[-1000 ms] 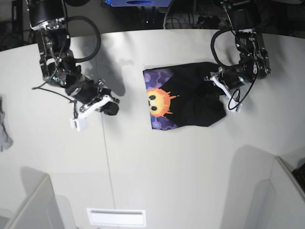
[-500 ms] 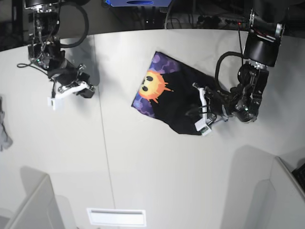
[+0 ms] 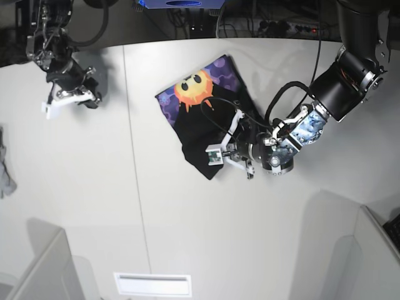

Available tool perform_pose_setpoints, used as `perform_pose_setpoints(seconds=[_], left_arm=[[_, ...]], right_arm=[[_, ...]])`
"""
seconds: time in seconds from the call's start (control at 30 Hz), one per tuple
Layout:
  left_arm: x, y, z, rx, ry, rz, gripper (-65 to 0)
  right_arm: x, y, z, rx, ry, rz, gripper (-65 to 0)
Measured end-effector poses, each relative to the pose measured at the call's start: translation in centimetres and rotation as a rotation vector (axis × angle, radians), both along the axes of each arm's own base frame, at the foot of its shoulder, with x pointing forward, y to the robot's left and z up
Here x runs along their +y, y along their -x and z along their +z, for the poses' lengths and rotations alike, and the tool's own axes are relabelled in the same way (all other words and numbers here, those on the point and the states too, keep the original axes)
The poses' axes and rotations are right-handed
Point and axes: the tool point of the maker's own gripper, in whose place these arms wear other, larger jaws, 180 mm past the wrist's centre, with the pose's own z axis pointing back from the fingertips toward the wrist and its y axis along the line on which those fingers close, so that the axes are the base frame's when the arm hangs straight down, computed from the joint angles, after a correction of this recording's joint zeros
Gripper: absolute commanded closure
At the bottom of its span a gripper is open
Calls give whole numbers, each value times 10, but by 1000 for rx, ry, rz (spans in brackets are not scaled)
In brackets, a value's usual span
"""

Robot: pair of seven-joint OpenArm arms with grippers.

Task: Fold the T-shirt properly
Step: 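Grasp the bundle with the left gripper and drag it to the table centre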

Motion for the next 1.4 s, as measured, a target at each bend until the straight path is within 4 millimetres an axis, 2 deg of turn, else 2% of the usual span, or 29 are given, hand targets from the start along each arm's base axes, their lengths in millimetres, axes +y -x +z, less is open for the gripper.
perform_pose_setpoints(seconds=[0.2,0.37,0.77,1.03,1.17,1.23,1.33,1.4], left_arm=[[-2,-10,-1,-122,-39,-115,0],[-9,-15,0,-202,-34,-175,0],[-20,-16,3,-244,39,-198,0],[-26,-19,5,-285,58,-250,0],[-36,-14,3,-328,24,-374,0],[-40,-13,3,-331,17,-408,0],[-51,-15,5,-340,9,-432,0],[-58,-15,6,-344,21,-433,0]], right_arm=[[-14,17,-6,31,10,-56,0],[-7,21,-9,35,-17,-73,0],[3,23,-12,44,-44,-76,0],[2,21,-11,38,-41,-79,0],[3,22,-12,41,-43,-75,0],[10,21,-13,42,-47,-55,0],[23,23,-15,53,-68,-26,0],[21,25,-19,68,-19,-9,0]])
